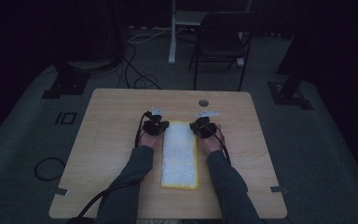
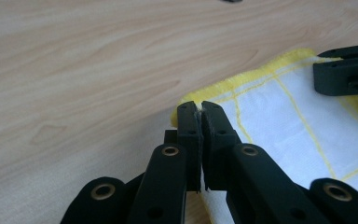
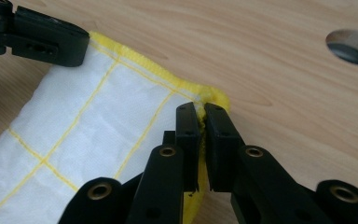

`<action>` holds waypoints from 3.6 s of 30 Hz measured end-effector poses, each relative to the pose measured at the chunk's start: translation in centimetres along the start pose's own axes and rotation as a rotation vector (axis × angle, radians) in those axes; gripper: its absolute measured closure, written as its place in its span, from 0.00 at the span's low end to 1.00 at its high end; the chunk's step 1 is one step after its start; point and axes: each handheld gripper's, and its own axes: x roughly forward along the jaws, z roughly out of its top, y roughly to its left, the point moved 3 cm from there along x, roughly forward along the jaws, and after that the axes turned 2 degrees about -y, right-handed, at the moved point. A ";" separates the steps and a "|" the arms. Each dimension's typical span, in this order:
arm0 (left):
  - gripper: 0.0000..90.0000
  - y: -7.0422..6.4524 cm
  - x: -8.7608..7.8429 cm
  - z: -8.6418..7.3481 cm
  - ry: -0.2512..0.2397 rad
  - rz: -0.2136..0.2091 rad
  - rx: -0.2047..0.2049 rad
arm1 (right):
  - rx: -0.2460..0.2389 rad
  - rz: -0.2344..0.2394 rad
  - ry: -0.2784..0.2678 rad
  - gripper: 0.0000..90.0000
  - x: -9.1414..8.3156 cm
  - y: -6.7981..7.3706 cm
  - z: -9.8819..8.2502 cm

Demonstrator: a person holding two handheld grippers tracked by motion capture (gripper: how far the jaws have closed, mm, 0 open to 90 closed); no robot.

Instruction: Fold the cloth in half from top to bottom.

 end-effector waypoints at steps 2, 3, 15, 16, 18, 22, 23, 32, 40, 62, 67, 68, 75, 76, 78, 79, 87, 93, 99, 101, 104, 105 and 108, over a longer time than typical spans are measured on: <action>0.98 0.0 -0.2 0.2 -0.006 0.000 -0.001 | -0.002 0.000 -0.006 0.95 -0.1 0.0 0.1; 0.98 -0.1 -0.4 0.5 -0.017 -0.002 0.003 | -0.001 -0.002 -0.012 0.95 -0.3 0.0 0.3; 0.98 -0.9 -2.2 1.2 -0.071 -0.020 0.044 | -0.054 -0.009 -0.059 0.95 -2.3 0.5 0.9; 0.97 -1.0 -2.4 1.3 -0.078 -0.023 0.048 | -0.056 -0.008 -0.062 0.95 -2.5 0.5 0.9; 0.97 -1.3 -2.6 1.3 -0.085 -0.023 0.067 | -0.062 -0.008 -0.069 0.95 -2.9 0.6 0.7; 0.97 -1.7 -3.3 1.4 -0.092 -0.030 0.087 | -0.071 -0.006 -0.083 0.95 -3.5 0.7 0.6; 0.97 -1.7 -3.4 1.4 -0.094 -0.031 0.089 | -0.072 -0.004 -0.088 0.95 -3.7 0.8 0.6; 0.97 -2.3 -4.8 1.1 -0.101 -0.041 0.109 | -0.088 0.011 -0.110 0.95 -4.9 1.5 0.3; 0.97 -2.7 -6.1 0.8 -0.123 -0.049 0.099 | -0.102 0.014 -0.132 0.95 -5.9 2.2 0.4; 0.97 -4.2 -9.5 -0.7 -0.176 -0.079 0.123 | -0.153 0.047 -0.176 0.95 -8.6 4.1 -0.7; 0.97 -4.4 -9.9 -1.4 -0.172 -0.087 0.122 | -0.161 0.057 -0.171 0.95 -8.9 4.6 -1.1; 0.97 -4.4 -9.9 -1.5 -0.173 -0.089 0.122 | -0.163 0.057 -0.171 0.95 -8.9 4.7 -1.3; 0.97 -4.7 -10.2 -2.3 -0.171 -0.104 0.113 | -0.162 0.062 -0.163 0.95 -8.9 4.9 -1.9; 0.97 -4.8 -10.3 -2.4 -0.174 -0.105 0.112 | -0.164 0.062 -0.163 0.95 -8.9 5.0 -2.0; 0.97 -4.9 -10.4 -2.6 -0.177 -0.108 0.109 | -0.163 0.064 -0.163 0.95 -9.0 5.0 -2.1; 0.97 -4.9 -10.4 -2.6 -0.176 -0.108 0.108 | -0.163 0.065 -0.163 0.95 -9.0 5.1 -2.2; 0.97 -5.4 -10.8 -3.2 -0.180 -0.123 0.101 | -0.154 0.075 -0.163 0.95 -9.2 5.2 -2.9; 0.97 -5.7 -11.0 -3.7 -0.176 -0.129 0.098 | -0.153 0.080 -0.157 0.95 -9.3 5.5 -3.4; 0.97 -5.9 -11.2 -4.3 -0.174 -0.132 0.093 | -0.154 0.089 -0.148 0.95 -9.3 5.9 -4.1; 0.97 -6.0 -11.3 -4.5 -0.176 -0.135 0.092 | -0.155 0.089 -0.146 0.95 -9.3 5.9 -4.3; 0.97 -6.2 -11.4 -4.8 -0.170 -0.141 0.096 | -0.153 0.093 -0.146 0.95 -9.4 6.0 -4.6; 0.97 -6.2 -11.4 -4.9 -0.168 -0.142 0.097 | -0.153 0.094 -0.145 0.95 -9.5 6.0 -4.7; 0.97 -6.3 -11.5 -5.2 -0.165 -0.145 0.095 | -0.153 0.097 -0.144 0.95 -9.5 6.1 -5.0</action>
